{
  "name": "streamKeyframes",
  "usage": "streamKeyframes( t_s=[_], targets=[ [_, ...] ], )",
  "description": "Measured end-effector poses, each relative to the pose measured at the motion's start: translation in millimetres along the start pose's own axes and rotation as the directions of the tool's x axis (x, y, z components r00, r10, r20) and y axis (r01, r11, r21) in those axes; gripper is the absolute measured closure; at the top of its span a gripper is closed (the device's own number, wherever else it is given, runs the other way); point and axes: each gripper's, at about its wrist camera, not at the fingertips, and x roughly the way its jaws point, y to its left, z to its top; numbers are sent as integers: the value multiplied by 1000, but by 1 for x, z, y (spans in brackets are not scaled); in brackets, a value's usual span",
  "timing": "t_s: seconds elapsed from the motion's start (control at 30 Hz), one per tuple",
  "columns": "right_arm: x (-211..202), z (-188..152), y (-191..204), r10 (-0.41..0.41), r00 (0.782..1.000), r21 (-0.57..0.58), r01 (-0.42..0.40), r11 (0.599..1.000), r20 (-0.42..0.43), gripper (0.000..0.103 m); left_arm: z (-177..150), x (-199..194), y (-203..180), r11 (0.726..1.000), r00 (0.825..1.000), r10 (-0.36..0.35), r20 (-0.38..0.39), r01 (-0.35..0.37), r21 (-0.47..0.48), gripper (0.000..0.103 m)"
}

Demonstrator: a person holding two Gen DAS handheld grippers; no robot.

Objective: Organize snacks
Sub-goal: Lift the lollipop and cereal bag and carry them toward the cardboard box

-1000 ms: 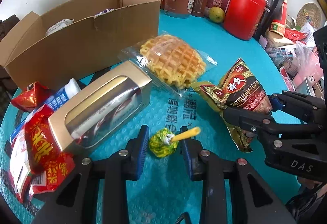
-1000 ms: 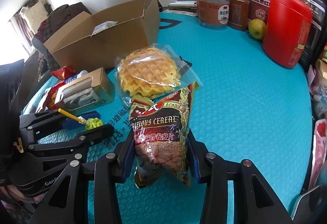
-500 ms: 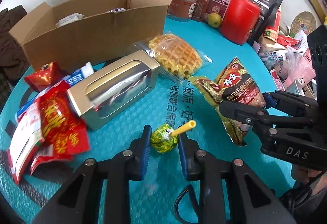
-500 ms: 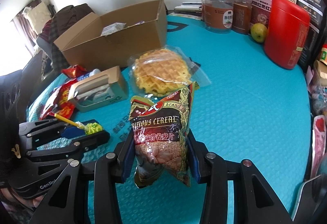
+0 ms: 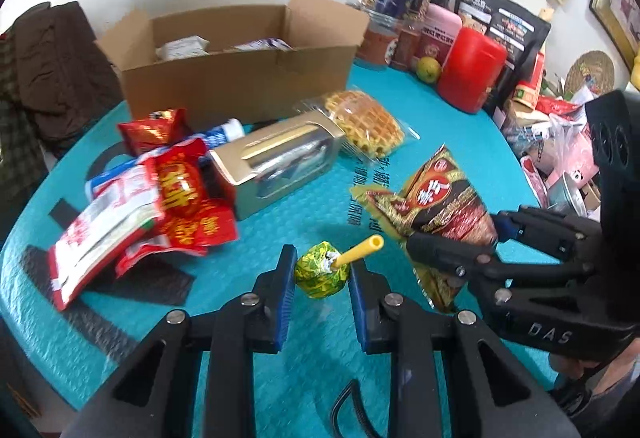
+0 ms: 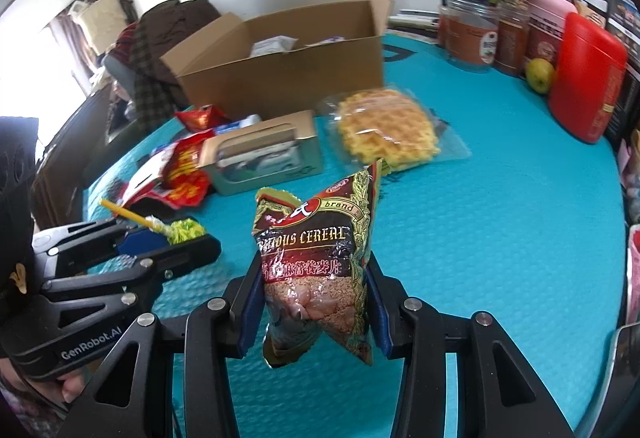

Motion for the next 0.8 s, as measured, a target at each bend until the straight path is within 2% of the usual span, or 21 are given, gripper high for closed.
streamKeyframes(
  t_s=[0.2, 0.43, 0.8],
  targets=[
    [-1, -1, 23, 49, 999, -38, -49, 998, -2, 59, -2, -24, 9, 1000, 998, 18, 57, -17, -21, 78],
    [-5, 5, 43, 70, 997, -75, -69, 995, 17, 59, -1, -41, 17, 999, 994, 39, 99, -36, -37, 78],
    [-20, 31, 57, 100, 993, -128, -92, 988, 63, 59, 19, -64, 25, 999, 981, 36, 189, -28, -45, 78]
  ],
)
